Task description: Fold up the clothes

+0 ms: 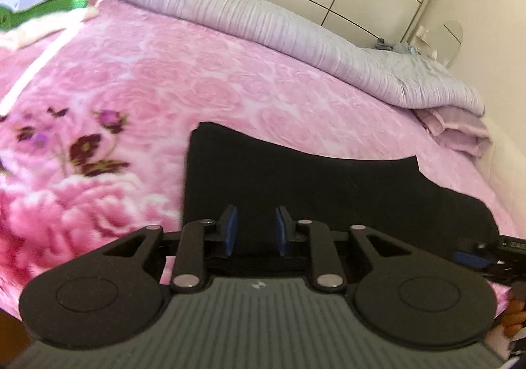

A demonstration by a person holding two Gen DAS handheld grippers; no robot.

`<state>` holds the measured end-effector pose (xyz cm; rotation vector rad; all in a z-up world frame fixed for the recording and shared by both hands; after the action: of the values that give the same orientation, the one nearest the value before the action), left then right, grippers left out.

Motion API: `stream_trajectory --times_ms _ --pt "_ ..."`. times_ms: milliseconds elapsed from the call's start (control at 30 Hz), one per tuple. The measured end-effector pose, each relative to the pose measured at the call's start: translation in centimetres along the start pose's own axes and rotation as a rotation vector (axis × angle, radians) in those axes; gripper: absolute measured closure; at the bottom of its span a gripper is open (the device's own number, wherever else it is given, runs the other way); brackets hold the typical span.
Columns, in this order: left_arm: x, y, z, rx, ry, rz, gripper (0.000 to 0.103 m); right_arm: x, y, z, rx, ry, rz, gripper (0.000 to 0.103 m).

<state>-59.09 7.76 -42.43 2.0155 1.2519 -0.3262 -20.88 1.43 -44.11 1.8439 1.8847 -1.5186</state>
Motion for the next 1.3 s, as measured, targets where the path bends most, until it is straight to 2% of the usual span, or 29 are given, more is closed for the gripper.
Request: stream_trajectory --times_ms 100,167,267,467,533,600,633,800,900,1033,1133,1300 --pt "-1.0 -1.8 -0.1 -0.047 0.004 0.004 0.084 2.7 -3.3 1.3 0.068 -0.112 -0.146 0.06" --pt "-1.5 -3.2 -0.3 -0.074 0.017 0.001 0.084 4.6 -4.5 2.2 0.138 -0.177 -0.198 0.061" --pt "-1.9 -5.4 -0.8 -0.103 0.027 -0.02 0.084 6.7 -5.5 2.7 0.198 -0.222 -0.217 0.061" --pt "-1.8 -8.2 -1.5 -0.133 0.016 -0.031 0.084 9.1 -7.5 2.9 0.188 -0.222 -0.211 0.061" --pt "-1.4 -8.4 -1.4 -0.143 0.005 -0.016 0.084 9.9 -8.1 3.0 0.169 -0.213 -0.2 0.061" --pt "-1.0 -8.2 -1.3 -0.147 -0.007 0.004 0.084 10.5 -8.9 3.3 0.101 -0.189 -0.179 0.094" --pt "-0.8 -7.9 -1.3 -0.143 -0.012 0.016 0.084 10.5 -9.2 3.3 0.048 -0.163 -0.159 0.098" --pt "0.1 -5.7 -1.7 -0.112 -0.04 0.089 0.084 6.0 -9.5 0.7 -0.121 0.069 -0.152 0.099" --pt "1.2 -3.0 -1.9 -0.083 -0.07 0.164 0.084 2.1 -6.7 -2.1 -0.137 0.195 -0.094 0.099" --pt "3.8 1.1 -1.4 -0.034 -0.14 0.237 0.084 -1.7 -1.2 -5.1 -0.099 0.288 0.017 0.099" --pt "5.7 4.0 -0.7 0.011 -0.19 0.272 0.084 -3.2 4.0 -6.2 -0.043 0.3 0.109 0.099" --pt "8.3 7.8 0.7 0.057 -0.259 0.293 0.084 -3.3 9.6 -7.2 0.033 0.281 0.163 0.099"
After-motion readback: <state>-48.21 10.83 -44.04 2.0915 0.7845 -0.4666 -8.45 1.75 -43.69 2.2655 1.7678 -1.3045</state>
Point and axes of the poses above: each gripper's, at about its wrist camera, not at the fingertips, and x roughly the way its jaws point, y to its right, z to its underside, the point moved 9 cm from there along x, roughly the way its jaws point, and after that the axes turned 8 degrees about z, right-handed, at the moved point
